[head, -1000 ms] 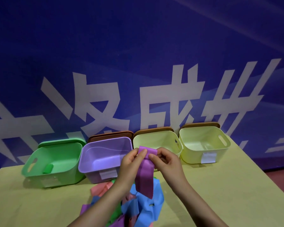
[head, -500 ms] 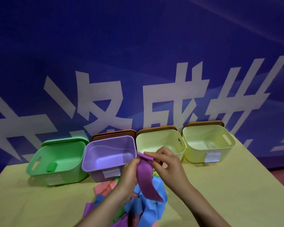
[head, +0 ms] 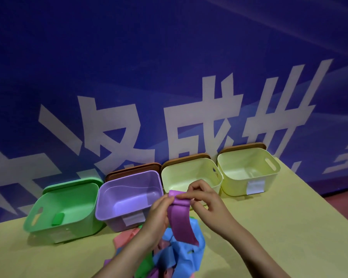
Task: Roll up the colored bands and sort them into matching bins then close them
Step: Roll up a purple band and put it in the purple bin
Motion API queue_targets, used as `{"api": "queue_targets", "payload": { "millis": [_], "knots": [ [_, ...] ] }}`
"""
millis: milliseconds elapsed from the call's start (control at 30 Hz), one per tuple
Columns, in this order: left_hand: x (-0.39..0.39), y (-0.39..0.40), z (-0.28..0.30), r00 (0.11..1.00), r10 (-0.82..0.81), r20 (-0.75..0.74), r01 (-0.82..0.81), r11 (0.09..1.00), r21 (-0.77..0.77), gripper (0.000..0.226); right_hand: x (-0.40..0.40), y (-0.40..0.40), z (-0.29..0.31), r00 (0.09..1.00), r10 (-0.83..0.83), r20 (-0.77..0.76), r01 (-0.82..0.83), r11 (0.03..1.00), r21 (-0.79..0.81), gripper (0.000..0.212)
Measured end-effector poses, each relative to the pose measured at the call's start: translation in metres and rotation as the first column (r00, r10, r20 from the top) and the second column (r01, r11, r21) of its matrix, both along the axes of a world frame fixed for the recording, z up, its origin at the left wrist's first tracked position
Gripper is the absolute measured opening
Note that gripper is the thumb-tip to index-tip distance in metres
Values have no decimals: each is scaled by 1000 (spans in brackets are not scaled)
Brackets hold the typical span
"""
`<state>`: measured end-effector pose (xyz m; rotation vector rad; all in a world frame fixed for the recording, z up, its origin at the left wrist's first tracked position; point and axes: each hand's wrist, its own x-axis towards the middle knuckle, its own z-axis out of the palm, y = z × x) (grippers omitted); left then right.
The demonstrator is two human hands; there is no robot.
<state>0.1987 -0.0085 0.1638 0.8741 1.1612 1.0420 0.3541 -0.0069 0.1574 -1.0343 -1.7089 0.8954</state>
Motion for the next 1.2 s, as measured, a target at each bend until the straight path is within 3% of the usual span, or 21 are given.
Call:
{"api": "queue_targets", "payload": {
  "millis": [167,267,333,433,533,667,800,967,1100,1200],
  "knots": [
    [1,6,-6,999,5,-33,-4,999,44,24,-1,3,-3,980,-72,-187,42,986,-161,36],
    [2,6,-9,987,-19,-160,41,990,136,18,-5,8,-9,978,-95,-183,45,964,-260,20],
    [4,4,-10,968,-6,-253,57,979,196,19,-8,10,-13,974,-126,-187,69,956,-284,22],
    [6,3,-11,968,36,-250,23,973,229,16,-8,12,-19,969,-177,-172,128,956,-263,30],
    [8,5,-15,976,63,-209,-7,966,257,15,-9,14,-20,963,-199,-183,148,955,-258,18],
    [12,3,-15,948,120,-296,0,926,377,22,-13,10,-19,960,-185,-211,140,967,-212,28],
    [12,4,-15,929,139,-343,31,895,446,26,-14,7,-16,957,-192,-219,145,966,-213,24],
    [14,13,-16,975,46,-215,15,961,276,25,-9,6,-13,930,-200,-309,98,943,-317,29],
    [14,10,-15,1000,12,-19,-11,998,56,41,-6,6,-10,929,-179,-325,74,948,-309,13],
    [14,4,-20,999,-28,-45,27,999,-19,32,-4,6,-11,922,-202,-330,90,941,-325,11]
  ]
}}
